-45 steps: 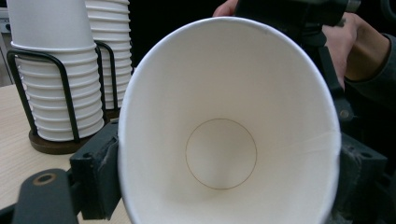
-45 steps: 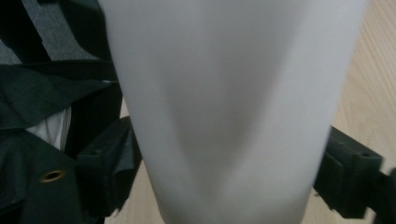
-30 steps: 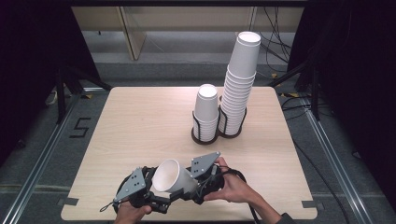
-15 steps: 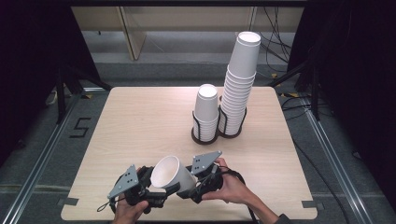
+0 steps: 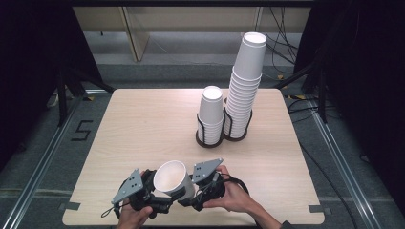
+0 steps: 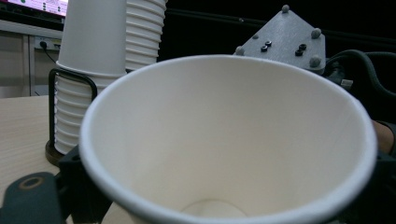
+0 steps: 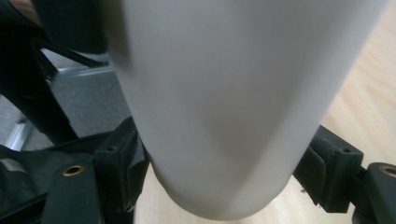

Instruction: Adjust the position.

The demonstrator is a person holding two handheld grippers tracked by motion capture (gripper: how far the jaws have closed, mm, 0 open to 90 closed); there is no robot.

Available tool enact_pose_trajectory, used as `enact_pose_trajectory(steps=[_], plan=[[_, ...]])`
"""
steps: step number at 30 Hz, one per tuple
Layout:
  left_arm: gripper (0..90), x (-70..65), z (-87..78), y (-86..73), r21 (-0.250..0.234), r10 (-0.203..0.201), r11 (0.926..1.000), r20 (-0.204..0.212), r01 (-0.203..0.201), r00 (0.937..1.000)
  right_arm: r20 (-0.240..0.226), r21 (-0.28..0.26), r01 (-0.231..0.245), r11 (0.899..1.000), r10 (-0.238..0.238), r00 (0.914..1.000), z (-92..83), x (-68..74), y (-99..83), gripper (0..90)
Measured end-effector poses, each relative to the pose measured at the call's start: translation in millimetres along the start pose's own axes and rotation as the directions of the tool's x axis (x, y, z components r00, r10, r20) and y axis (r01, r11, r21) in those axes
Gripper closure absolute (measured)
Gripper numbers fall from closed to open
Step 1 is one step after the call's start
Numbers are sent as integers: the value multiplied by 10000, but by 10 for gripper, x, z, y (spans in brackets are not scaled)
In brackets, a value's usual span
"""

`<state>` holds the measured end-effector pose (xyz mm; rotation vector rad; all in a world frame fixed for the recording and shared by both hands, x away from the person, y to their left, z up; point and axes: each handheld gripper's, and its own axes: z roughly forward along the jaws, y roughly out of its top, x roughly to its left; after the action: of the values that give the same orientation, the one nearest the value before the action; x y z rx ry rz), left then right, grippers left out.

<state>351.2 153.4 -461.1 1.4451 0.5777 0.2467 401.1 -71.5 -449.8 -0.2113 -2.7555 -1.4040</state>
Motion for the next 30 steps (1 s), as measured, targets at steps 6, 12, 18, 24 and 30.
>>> enact_pose_trajectory(steps=[6, 12, 18, 24, 30], plan=[[164, 32, -29, 6, -13, -160, 9999, -166, 160, 9997, 25, -167, -244, 9996, 244, 9997, 6, -28, -27, 248], [173, 85, -58, 17, 220, 158, 9997, -1038, -136, 9945, 584, 10, -612, 9981, 611, 9964, -67, -103, -99, 197], [174, 180, -91, 5, 606, 504, 9974, -1946, -393, 9796, 998, -104, -1130, 9935, 1135, 9885, -163, -167, -184, 203], [171, 238, -107, -7, 940, 909, 9933, -2710, -676, 9583, 1110, -129, -1143, 9934, 1150, 9871, -206, -190, -237, 230], [170, 312, -133, -5, 992, 1064, 9921, -3378, -770, 9352, 1290, -184, -1132, 9934, 1146, 9850, -251, -191, -264, 231]])
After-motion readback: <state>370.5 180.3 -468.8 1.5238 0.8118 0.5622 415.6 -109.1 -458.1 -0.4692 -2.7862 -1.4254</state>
